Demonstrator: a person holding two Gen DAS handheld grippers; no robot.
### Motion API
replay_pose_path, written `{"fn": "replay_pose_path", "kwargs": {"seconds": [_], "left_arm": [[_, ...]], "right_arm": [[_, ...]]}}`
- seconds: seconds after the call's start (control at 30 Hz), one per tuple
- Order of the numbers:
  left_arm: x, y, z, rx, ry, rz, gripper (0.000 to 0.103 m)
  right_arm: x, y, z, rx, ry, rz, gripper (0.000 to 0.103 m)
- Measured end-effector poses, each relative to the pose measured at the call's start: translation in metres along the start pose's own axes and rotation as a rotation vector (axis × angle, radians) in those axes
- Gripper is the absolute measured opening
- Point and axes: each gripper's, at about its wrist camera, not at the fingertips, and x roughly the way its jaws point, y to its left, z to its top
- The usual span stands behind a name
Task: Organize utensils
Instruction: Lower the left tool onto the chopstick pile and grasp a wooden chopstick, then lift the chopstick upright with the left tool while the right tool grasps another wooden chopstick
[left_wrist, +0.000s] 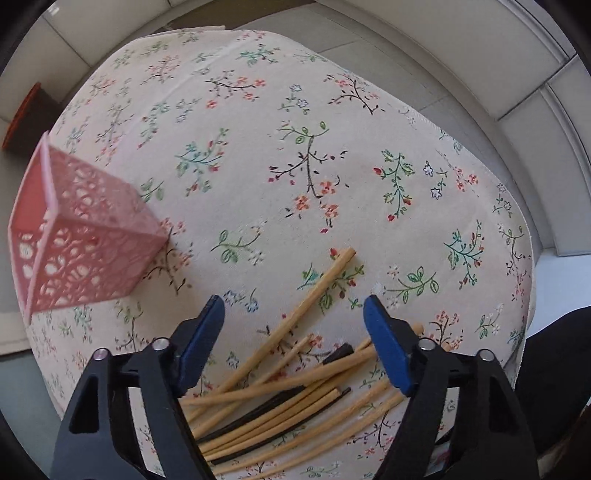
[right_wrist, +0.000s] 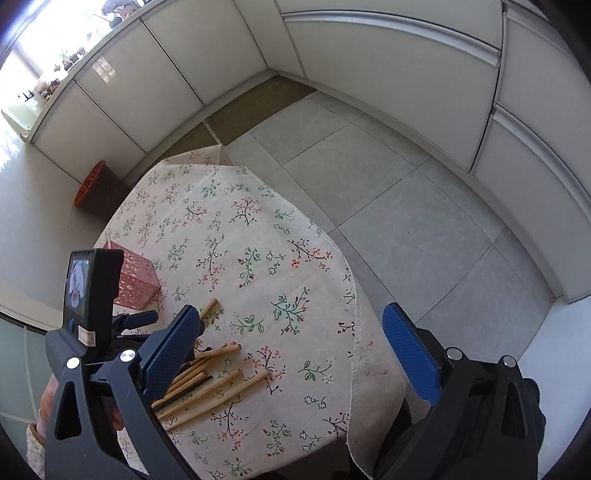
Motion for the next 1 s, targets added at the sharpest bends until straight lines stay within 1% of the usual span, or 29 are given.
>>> {"fn": "replay_pose_path", "kwargs": {"seconds": [0.07,0.1,0.17,0.23,0.3,0.33,0.4,0.47,0.5,0.57,0.63,0.7,0.77,0.83,0.87,0.93,0.97,1.0], "left_arm": [[0.013,-0.003,0.006,0.022,0.034,-0.029,0.052],[0.018,-0.004,0.008,0.033,0.045,-0.035,0.051],[0.02,-0.006,0.011,0.061,0.032,-0.029,0.05],[0.021,-0.005,0.013,0.072,0.036,-0.024,0.045],[0.02,-0.002,0.017,0.078,0.028,-0.009,0.031],[0.02,0.0,0.018,0.076,0.022,-0.008,0.029],[0.02,0.009,0.019,0.064,0.008,-0.007,0.019],[0.018,0.016,0.018,0.05,-0.01,-0.022,0.017],[0.017,0.018,0.018,0.05,-0.01,-0.011,0.017],[0.015,0.019,0.013,0.05,-0.035,0.004,0.016],[0.012,0.016,0.006,0.046,-0.074,0.021,0.015],[0.004,0.022,-0.003,0.026,-0.132,0.044,0.014],[-0.01,0.033,-0.01,-0.01,-0.197,0.049,0.013],[-0.031,0.046,-0.015,-0.045,-0.27,0.058,0.012],[-0.045,0.044,-0.027,-0.06,-0.307,0.062,0.012],[-0.072,0.048,-0.039,-0.089,-0.381,0.079,0.011],[-0.087,0.053,-0.051,-0.107,-0.417,0.082,0.011],[-0.102,0.051,-0.054,-0.127,-0.451,0.082,0.01]], "right_arm": [[0.006,-0.005,0.003,0.021,0.009,-0.006,0.096],[0.007,-0.007,0.004,0.033,0.013,-0.009,0.096],[0.012,-0.011,0.005,0.057,0.02,-0.016,0.096],[0.018,-0.013,0.005,0.066,0.035,-0.018,0.096],[0.023,-0.014,0.004,0.074,0.059,-0.015,0.096],[0.025,-0.014,0.003,0.081,0.071,-0.013,0.096],[0.029,-0.011,0.001,0.088,0.099,0.0,0.096],[0.033,-0.009,-0.003,0.097,0.135,0.021,0.096],[0.035,-0.007,-0.004,0.104,0.155,0.031,0.096],[0.039,-0.004,-0.008,0.113,0.193,0.048,0.096],[0.041,-0.001,-0.011,0.12,0.22,0.061,0.096],[0.045,0.002,-0.016,0.134,0.248,0.077,0.096],[0.051,0.003,-0.02,0.169,0.289,0.103,0.096],[0.06,0.005,-0.022,0.201,0.338,0.13,0.096],[0.066,0.008,-0.024,0.213,0.361,0.138,0.096],[0.075,0.015,-0.027,0.233,0.384,0.141,0.095],[0.08,0.018,-0.028,0.247,0.395,0.143,0.094],[0.085,0.021,-0.031,0.268,0.412,0.143,0.093]]}}
